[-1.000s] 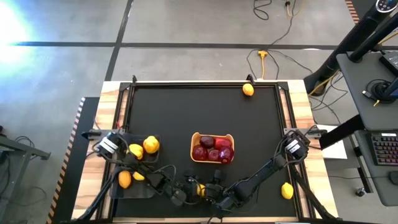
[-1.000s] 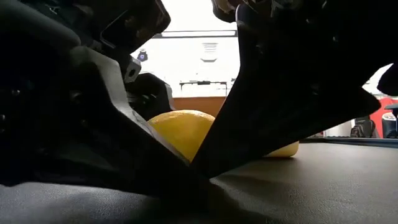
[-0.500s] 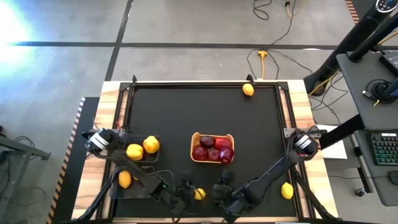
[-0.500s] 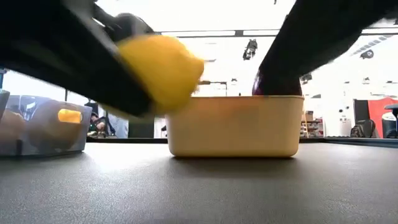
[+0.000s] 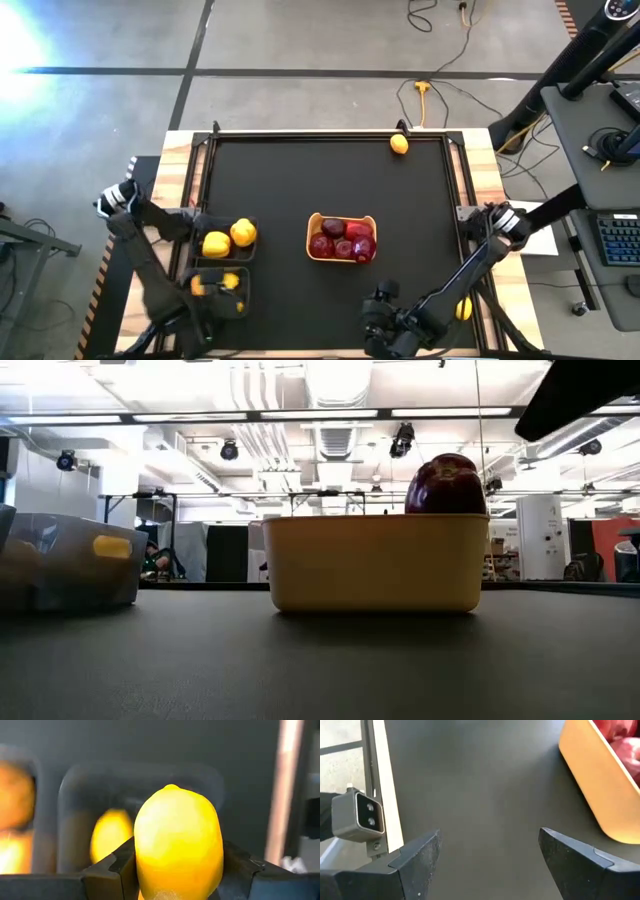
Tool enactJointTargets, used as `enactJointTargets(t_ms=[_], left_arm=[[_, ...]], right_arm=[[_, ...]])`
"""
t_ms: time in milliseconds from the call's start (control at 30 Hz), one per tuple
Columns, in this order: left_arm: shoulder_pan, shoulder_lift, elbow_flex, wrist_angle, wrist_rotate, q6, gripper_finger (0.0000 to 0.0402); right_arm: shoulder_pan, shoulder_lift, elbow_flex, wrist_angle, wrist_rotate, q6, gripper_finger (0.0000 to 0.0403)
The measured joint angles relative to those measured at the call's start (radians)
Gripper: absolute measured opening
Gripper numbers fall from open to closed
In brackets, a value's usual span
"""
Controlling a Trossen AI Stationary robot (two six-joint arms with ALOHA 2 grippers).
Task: Sort produce into baskets
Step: Put the yellow lemon into the bottom black transparent bin
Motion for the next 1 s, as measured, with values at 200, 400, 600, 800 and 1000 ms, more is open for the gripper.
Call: enactJointTargets(t_ms=[200, 400, 600, 800, 1000], left_arm=[[-0.054, -0.018, -0.096, 0.012, 0.004, -0.139, 0.0177], [-0.033, 0.038, -0.232, 0.115, 0.065, -0.169, 0.0179], [-0.028, 0.055, -0.241, 0.111, 0.098, -0.175, 0.0208], [-0.027, 0.051, -0.16, 0.016, 0.101, -0.144, 0.0265], [-0.027, 0.05, 0.049, -0.136, 0.012, -0.083, 0.0288]], right_arm=[[-0.001, 0.005, 0.0, 0.001, 0.0, 0.012, 0.0325], [-0.001, 0.005, 0.0, -0.049, 0.0, 0.041, 0.0325], [-0.003, -0.019, -0.002, -0.217, -0.054, 0.221, 0.0331], [-0.003, -0.086, -0.002, -0.427, -0.283, 0.399, 0.0364], [0.021, -0.116, -0.002, -0.641, -0.517, 0.572, 0.0368]])
